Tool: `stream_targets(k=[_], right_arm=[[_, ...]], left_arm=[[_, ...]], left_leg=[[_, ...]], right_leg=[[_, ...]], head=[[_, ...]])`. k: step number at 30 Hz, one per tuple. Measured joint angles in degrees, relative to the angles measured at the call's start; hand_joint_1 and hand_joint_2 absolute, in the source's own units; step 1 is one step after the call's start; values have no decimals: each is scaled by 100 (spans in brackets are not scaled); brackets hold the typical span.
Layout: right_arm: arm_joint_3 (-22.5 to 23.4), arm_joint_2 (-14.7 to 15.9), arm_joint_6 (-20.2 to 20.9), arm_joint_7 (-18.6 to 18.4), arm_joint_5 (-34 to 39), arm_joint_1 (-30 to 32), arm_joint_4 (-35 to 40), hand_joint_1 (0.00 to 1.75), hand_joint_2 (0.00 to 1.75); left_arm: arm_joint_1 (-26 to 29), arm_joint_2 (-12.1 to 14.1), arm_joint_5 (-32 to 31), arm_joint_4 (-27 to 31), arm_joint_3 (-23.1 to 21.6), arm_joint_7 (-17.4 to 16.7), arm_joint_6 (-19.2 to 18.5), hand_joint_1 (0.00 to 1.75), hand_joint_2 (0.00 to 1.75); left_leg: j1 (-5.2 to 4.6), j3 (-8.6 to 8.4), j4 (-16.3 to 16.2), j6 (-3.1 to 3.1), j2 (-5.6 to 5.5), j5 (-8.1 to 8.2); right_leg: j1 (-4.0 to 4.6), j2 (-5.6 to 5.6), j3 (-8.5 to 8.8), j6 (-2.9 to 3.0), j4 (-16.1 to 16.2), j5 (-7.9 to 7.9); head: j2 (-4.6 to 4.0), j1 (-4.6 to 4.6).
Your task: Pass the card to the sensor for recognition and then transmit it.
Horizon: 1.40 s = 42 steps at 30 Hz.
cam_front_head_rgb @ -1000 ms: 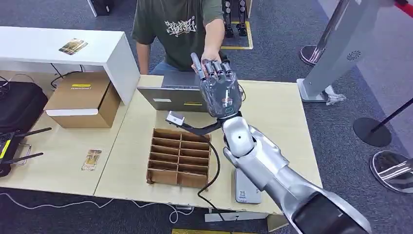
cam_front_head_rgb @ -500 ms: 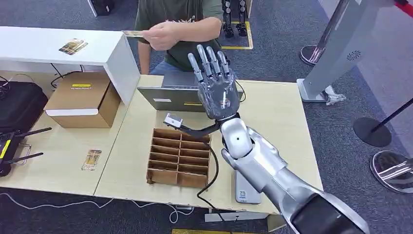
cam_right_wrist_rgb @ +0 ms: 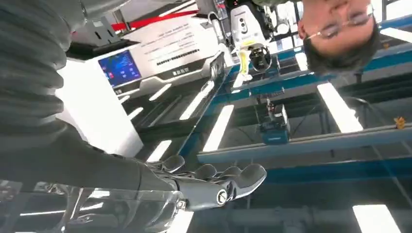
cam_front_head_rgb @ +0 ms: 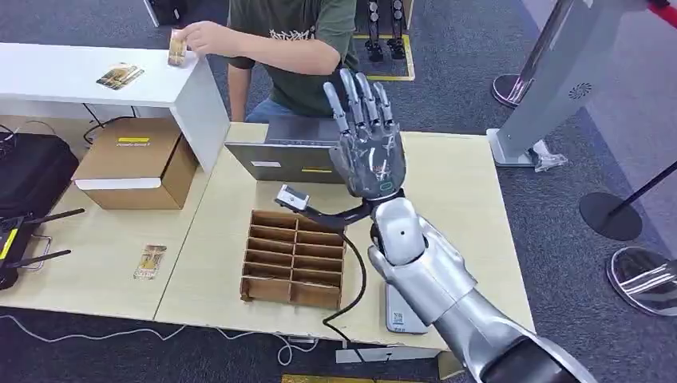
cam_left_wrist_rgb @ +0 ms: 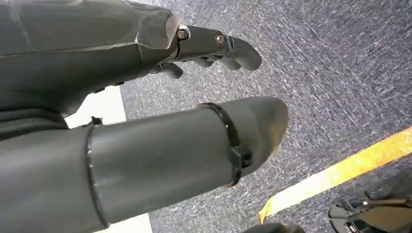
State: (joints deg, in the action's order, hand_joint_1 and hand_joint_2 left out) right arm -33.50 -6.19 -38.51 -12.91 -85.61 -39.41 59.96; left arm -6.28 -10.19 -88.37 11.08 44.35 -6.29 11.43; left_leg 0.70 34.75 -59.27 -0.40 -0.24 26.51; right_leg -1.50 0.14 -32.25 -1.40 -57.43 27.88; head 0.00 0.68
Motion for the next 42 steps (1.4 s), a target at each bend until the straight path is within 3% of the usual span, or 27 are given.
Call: stream_targets(k=[8, 18, 28, 42], right_arm=[[952, 37, 0, 600, 33, 976, 899, 0, 175], [1484, 129, 0, 929, 41, 2534, 1818, 0, 175], [1586, 129, 11, 690, 7, 3877, 2751, 0, 175], [1591, 129, 79, 380, 11, 4911, 3604, 0, 175]], left_arm=[[112, 20, 129, 0, 4, 72, 118, 0, 0], [210, 39, 417, 0, 166, 140, 212, 0, 0], [218, 22, 485, 0, 205, 157, 236, 0, 0], [215, -11, 516, 0, 214, 240, 256, 0, 0]], left_leg=[[0, -1, 0, 0, 1, 1], [0, 3, 1, 2, -2, 4], [0, 5, 1, 3, -2, 6], [0, 4, 2, 3, -2, 6]], right_leg=[[0, 1, -2, 0, 1, 0], [0, -4, -3, -1, 2, 3], [0, -5, -3, -4, 3, 6], [0, -4, -3, -4, 3, 6]], head=[[0, -2], [0, 0], [0, -2], [0, 0]])
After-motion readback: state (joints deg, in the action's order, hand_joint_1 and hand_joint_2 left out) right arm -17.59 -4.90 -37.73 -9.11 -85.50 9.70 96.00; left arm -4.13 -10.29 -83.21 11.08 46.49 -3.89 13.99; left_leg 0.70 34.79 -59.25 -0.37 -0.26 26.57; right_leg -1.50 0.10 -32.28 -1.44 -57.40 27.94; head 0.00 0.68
